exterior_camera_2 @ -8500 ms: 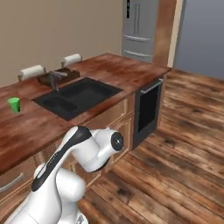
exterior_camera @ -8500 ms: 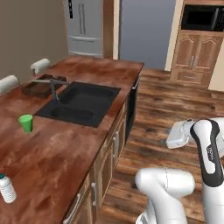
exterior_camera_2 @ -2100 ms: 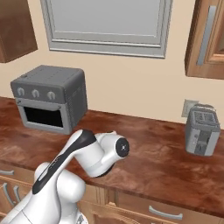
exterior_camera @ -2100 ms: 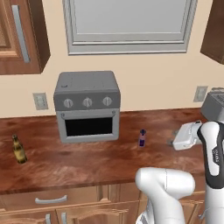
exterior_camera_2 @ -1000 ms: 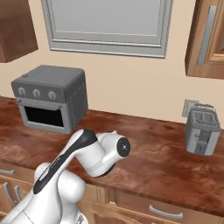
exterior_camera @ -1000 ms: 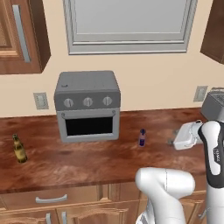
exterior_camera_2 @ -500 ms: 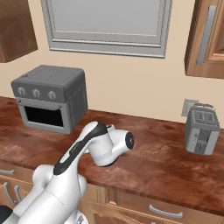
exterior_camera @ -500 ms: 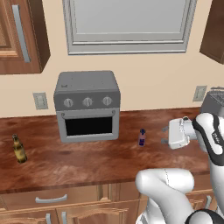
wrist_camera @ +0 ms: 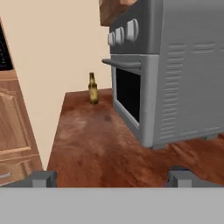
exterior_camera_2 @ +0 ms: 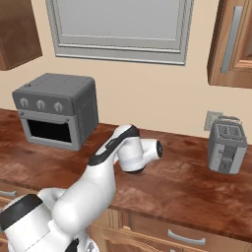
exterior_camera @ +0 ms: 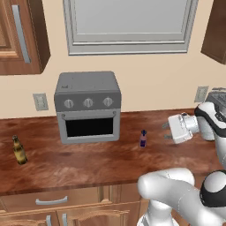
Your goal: Place the drinks on the dining counter in a tight cluster.
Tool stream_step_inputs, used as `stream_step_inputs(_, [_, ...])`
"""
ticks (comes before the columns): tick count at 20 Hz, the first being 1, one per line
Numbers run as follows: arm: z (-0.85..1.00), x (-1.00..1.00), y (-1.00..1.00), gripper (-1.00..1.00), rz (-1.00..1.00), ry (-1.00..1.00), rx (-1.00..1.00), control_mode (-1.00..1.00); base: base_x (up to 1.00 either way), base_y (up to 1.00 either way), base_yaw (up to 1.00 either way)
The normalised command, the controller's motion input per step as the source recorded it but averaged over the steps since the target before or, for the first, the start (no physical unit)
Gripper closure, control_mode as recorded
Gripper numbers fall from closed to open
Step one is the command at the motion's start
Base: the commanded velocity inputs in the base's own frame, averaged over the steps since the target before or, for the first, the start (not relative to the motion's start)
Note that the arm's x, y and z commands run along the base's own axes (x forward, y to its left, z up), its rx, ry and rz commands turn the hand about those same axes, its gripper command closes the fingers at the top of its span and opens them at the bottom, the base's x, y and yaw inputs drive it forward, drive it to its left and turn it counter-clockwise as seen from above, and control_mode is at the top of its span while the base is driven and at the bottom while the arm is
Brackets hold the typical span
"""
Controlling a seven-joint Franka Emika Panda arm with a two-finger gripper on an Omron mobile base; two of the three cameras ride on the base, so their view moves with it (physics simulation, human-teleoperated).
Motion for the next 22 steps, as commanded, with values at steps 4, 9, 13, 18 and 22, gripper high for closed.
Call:
stream_step_inputs(4, [-0.27,0.17,0.09,-1.0,-0.01,-0.03,0.02,-1.0,0.0,0.0,0.0])
stream_step_inputs(9, [-0.29,0.25,0.23,-1.0,-0.06,-0.07,0.0,-1.0,0.0,0.0,0.0])
stream_step_inputs(13, [-0.14,0.22,0.13,-1.0,-0.07,-0.04,0.0,-1.0,0.0,0.0,0.0])
stream_step_inputs(18, [-0.1,0.19,0.08,-1.0,-0.04,0.0,0.0,-1.0,0.0,0.0,0.0])
stream_step_inputs(22, [-0.16,0.18,0.11,-1.0,0.0,0.0,0.0,-1.0,0.0,0.0,0.0])
